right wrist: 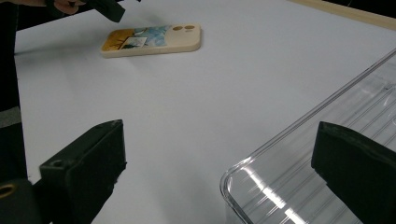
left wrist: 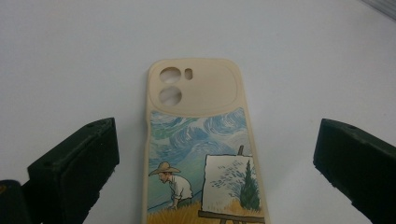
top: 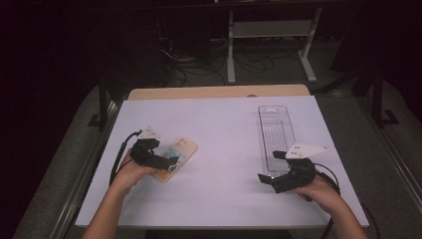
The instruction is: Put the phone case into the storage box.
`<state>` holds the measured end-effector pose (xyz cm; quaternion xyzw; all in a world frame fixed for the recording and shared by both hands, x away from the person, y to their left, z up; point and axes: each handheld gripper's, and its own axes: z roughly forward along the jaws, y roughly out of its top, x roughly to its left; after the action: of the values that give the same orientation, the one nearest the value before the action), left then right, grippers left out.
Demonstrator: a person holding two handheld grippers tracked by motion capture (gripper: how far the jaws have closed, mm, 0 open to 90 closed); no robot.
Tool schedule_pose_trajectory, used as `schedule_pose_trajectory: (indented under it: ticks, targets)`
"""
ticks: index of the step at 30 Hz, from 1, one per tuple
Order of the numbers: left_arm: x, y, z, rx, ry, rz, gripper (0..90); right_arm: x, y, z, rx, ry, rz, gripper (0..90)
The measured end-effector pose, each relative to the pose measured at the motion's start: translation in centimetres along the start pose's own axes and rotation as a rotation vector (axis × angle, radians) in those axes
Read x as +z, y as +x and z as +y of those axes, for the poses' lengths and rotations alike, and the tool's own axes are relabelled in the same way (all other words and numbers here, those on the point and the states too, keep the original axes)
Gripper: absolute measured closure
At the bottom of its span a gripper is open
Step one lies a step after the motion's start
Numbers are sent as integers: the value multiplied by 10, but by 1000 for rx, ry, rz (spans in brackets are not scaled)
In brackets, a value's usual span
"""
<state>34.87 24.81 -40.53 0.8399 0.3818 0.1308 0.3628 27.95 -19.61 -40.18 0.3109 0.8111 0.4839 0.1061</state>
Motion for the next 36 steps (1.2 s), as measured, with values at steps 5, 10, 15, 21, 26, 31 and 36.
schedule_pose_trajectory:
  ticks: [5, 10, 15, 21, 26, 31, 36]
  targets:
    - [6, 0, -8, 11, 24, 15, 0, 0, 0, 0, -1, -1, -2, 25]
    - [10, 2, -11, 0, 14, 21, 0, 0, 0, 0, -1, -1, -1, 25]
    - [13, 4, -14, 8, 15, 20, 0, 0, 0, 0, -1, -1, -2, 25]
    - [19, 2, -17, -7, 36, 10, 0, 0, 0, 0, -2, -1, -3, 25]
    - [24, 0, -18, 10, 56, 14, 0, 0, 0, 0, -3, 0, -3, 25]
    - [28, -1, -20, 10, 61, 15, 0, 0, 0, -1, -3, 0, -3, 25]
    - [30, 0, -23, 21, 81, 22, 0, 0, 1, -1, -5, 1, -4, 25]
